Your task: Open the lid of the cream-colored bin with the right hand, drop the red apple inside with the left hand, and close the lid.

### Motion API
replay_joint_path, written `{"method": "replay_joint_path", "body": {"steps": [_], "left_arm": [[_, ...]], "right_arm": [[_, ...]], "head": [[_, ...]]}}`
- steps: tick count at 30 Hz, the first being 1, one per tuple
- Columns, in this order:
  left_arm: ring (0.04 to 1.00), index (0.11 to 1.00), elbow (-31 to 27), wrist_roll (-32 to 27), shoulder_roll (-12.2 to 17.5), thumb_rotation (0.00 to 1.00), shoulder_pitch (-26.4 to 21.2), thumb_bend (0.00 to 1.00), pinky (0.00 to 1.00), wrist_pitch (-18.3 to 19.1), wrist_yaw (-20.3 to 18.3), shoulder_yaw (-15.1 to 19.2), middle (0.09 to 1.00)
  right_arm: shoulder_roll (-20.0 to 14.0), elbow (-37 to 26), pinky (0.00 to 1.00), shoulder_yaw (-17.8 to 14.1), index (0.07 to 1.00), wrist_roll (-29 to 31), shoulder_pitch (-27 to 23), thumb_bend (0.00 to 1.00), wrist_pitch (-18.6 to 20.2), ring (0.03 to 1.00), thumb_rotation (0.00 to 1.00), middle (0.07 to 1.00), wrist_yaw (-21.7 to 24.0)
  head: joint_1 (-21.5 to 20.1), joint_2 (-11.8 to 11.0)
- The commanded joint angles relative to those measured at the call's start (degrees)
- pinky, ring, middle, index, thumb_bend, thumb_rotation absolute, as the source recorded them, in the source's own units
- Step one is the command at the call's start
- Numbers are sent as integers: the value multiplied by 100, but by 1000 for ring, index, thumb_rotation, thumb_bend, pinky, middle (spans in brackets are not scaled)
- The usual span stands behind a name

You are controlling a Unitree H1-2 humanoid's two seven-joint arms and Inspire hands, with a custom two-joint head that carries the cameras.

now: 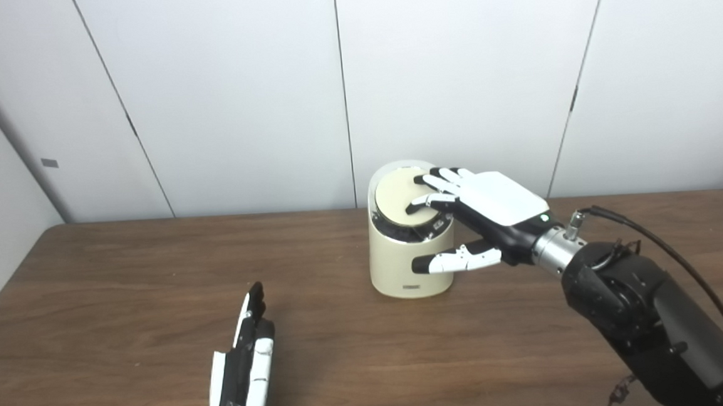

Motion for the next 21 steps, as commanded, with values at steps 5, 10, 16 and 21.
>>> {"method": "replay_joint_path", "body": {"steps": [5, 10, 16, 21], "left_arm": [[997, 1000, 29, 156, -98, 955, 101, 633, 1000, 283, 68, -35, 993], [996, 1000, -85, 99, -131, 937, 118, 629, 1000, 385, 43, -56, 992], [998, 1000, -121, 66, -196, 935, 99, 602, 1000, 394, 48, -48, 992], [1000, 1000, -111, 97, -208, 951, 91, 617, 1000, 339, 74, -45, 999]], "right_arm": [[-10, -165, 1000, -199, 800, 45, -45, 585, 44, 1000, 999, 972, 105], [4, -118, 1000, -154, 797, -62, -40, 607, -7, 1000, 1000, 970, 96], [1, -113, 1000, -19, 816, -459, -106, 640, 192, 1000, 1000, 991, 378], [117, -77, 1000, 5, 824, -651, -95, 665, 265, 1000, 1000, 1000, 473]], "head": [[19, 42], [32, 72], [106, 140], [133, 140]]}}
